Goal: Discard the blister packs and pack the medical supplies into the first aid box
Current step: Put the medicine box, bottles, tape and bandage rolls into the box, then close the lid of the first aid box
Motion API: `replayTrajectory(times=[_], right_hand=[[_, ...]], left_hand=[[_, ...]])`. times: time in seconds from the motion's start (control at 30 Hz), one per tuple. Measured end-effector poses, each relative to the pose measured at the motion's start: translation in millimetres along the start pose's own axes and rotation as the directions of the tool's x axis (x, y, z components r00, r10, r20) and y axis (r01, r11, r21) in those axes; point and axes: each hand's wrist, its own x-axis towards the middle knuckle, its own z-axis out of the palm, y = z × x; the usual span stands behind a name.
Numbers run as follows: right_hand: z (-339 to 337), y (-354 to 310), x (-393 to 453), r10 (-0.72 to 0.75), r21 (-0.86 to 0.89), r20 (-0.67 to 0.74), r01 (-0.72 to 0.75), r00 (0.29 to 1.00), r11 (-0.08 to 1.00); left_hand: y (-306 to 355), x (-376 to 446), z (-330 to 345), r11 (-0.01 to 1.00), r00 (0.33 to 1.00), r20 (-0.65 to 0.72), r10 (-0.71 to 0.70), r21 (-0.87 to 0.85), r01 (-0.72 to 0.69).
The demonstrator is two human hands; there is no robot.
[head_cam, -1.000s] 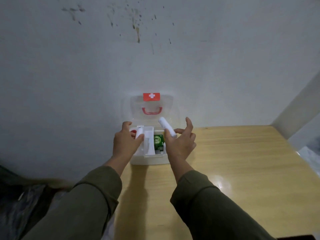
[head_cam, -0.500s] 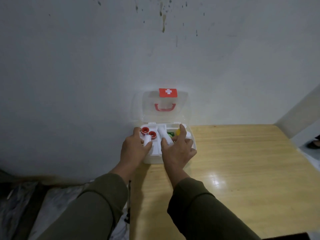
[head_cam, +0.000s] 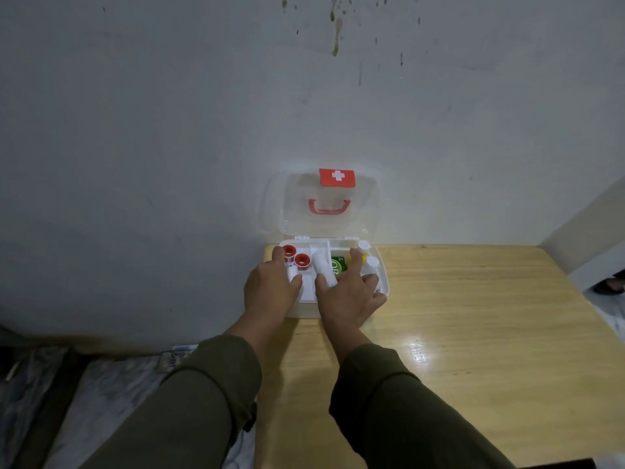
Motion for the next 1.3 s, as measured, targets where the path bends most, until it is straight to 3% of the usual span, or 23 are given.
replayTrajectory(times=[0.43, 0.67, 0.87, 1.03, 1.3], right_hand=[[-5, 9, 2, -0.118, -0.007, -0.019, 0.117, 0.993, 0.993], [-14, 5, 8, -0.122, 0.002, 0.010, 0.122, 0.992, 0.993], [-34, -11, 31, -0.293, 0.016, -0.113, 0.296, 0.950, 0.955], [-51, -30, 72, -0.400, -0.014, -0.162, 0.403, 0.902, 0.915], [-64, -48, 123, -0.603, -0.217, 0.098, 0.608, 0.792, 0.764]], left_hand=[[-6, 2, 4, 0.992, 0.993, 0.021, 0.118, -0.057, -0.116], [-8, 4, 5, 0.992, 0.994, 0.047, 0.094, -0.094, -0.089], [2, 24, -14, 0.984, 0.993, -0.081, 0.085, -0.150, -0.096], [19, 61, -38, 0.973, 0.969, -0.169, 0.179, -0.116, -0.200], [47, 98, -46, 0.954, 0.969, -0.156, 0.191, -0.201, -0.221]])
